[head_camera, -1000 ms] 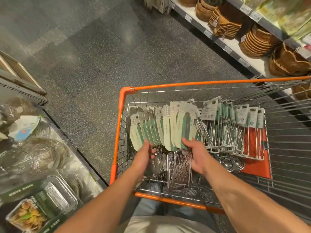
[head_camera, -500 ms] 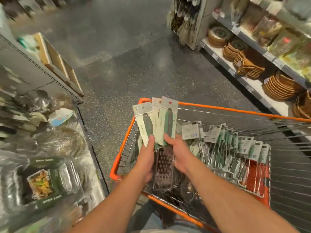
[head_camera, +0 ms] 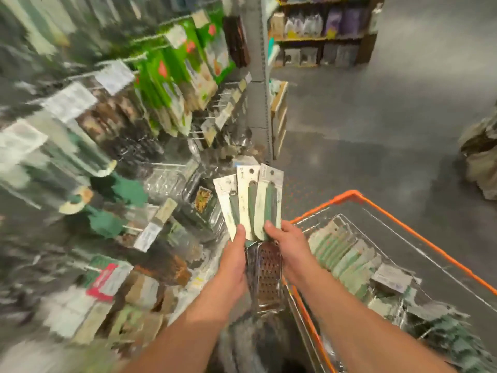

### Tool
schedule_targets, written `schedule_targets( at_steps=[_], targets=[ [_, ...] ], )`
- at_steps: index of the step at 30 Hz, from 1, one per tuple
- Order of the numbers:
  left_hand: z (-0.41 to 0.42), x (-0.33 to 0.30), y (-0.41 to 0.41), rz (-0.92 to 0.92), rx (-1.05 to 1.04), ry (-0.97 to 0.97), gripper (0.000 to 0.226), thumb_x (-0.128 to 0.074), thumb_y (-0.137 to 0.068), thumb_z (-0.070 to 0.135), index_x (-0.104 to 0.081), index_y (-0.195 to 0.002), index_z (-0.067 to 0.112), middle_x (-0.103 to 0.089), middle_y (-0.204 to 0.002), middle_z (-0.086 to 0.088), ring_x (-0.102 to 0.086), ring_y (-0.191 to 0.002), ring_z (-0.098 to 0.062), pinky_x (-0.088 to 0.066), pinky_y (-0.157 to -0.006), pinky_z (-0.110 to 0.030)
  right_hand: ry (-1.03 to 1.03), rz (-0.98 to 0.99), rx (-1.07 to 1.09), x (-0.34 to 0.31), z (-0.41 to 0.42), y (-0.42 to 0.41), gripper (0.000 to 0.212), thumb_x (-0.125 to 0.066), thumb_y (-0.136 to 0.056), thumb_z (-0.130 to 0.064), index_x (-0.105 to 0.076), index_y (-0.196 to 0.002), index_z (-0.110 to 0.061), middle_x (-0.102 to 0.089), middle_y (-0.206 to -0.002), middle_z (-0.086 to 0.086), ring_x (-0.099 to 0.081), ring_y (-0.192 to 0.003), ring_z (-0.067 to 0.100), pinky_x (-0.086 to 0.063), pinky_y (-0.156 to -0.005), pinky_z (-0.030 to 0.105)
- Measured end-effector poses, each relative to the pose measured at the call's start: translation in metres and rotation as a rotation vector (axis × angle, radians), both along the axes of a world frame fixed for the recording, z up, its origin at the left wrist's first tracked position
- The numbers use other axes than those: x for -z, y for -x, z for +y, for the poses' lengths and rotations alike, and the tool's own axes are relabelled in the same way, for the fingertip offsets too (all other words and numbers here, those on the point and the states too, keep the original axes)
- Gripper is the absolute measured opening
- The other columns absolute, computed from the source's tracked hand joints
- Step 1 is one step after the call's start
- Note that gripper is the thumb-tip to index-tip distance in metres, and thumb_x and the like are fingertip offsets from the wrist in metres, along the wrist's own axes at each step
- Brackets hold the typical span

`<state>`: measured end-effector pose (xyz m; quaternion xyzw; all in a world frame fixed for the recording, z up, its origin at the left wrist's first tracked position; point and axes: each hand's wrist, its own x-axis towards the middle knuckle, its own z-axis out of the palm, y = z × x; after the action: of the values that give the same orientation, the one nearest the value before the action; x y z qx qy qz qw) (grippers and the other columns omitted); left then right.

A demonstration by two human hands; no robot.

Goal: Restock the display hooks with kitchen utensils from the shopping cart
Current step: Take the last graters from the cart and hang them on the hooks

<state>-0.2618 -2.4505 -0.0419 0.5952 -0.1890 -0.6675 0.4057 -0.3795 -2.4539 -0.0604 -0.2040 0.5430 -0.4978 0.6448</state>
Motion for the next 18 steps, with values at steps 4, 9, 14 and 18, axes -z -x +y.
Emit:
schedule_targets(
  at_steps=[4,9,14,18],
  targets=[
    [0.037,-0.032,-0.08,-0.001,-0.173,0.052,0.05,-0.05,-0.104,0.055,-0.068,-0.129,0.016,-0.077,-0.116,-0.014,-0.074,-0.109,-0.035,-0.053,-0.104,-0.057,0.064,0.038,-0.207,-0.03,0.007,-0.078,0.039,-0.077,-0.085,-0.026,-0.069,-0.119,-0.009,-0.077,-0.109,0.015,-0.076,-0.097,0.035,-0.06,-0.089,0.056],
    [0.102,-0.038,-0.185,-0.078,-0.432,0.059,0.096,-0.083,-0.06,0.077,-0.062,-0.132,0.016,-0.075,-0.12,-0.013,-0.074,-0.107,-0.036,-0.057,-0.097,-0.057,0.164,0.062,-0.458,-0.07,0.048,-0.187,0.012,-0.071,-0.096,-0.014,-0.069,-0.107,-0.012,-0.08,-0.093,0.01,-0.076,-0.085,0.031,-0.062,-0.081,0.047],
    [0.207,-0.094,-0.249,-0.136,-0.599,0.121,0.043,-0.076,-0.094,0.03,-0.048,-0.123,0.015,-0.064,-0.106,0.003,-0.07,-0.076,-0.015,-0.06,-0.065,-0.032,0.218,0.088,-0.668,-0.092,0.122,-0.275,0.008,-0.071,-0.096,-0.014,-0.072,-0.103,-0.013,-0.08,-0.096,0.007,-0.076,-0.09,0.027,-0.06,-0.091,0.051],
    [0.276,-0.096,-0.29,-0.194,-0.685,0.131,0.038,-0.081,-0.089,0.023,-0.061,-0.119,0.011,-0.073,-0.097,-0.004,-0.074,-0.074,-0.011,-0.059,-0.058,-0.021,0.213,0.082,-0.789,-0.099,0.189,-0.321,0.047,-0.079,-0.086,-0.031,-0.066,-0.126,-0.01,-0.075,-0.116,0.014,-0.075,-0.1,0.031,-0.058,-0.095,0.055]
  ],
)
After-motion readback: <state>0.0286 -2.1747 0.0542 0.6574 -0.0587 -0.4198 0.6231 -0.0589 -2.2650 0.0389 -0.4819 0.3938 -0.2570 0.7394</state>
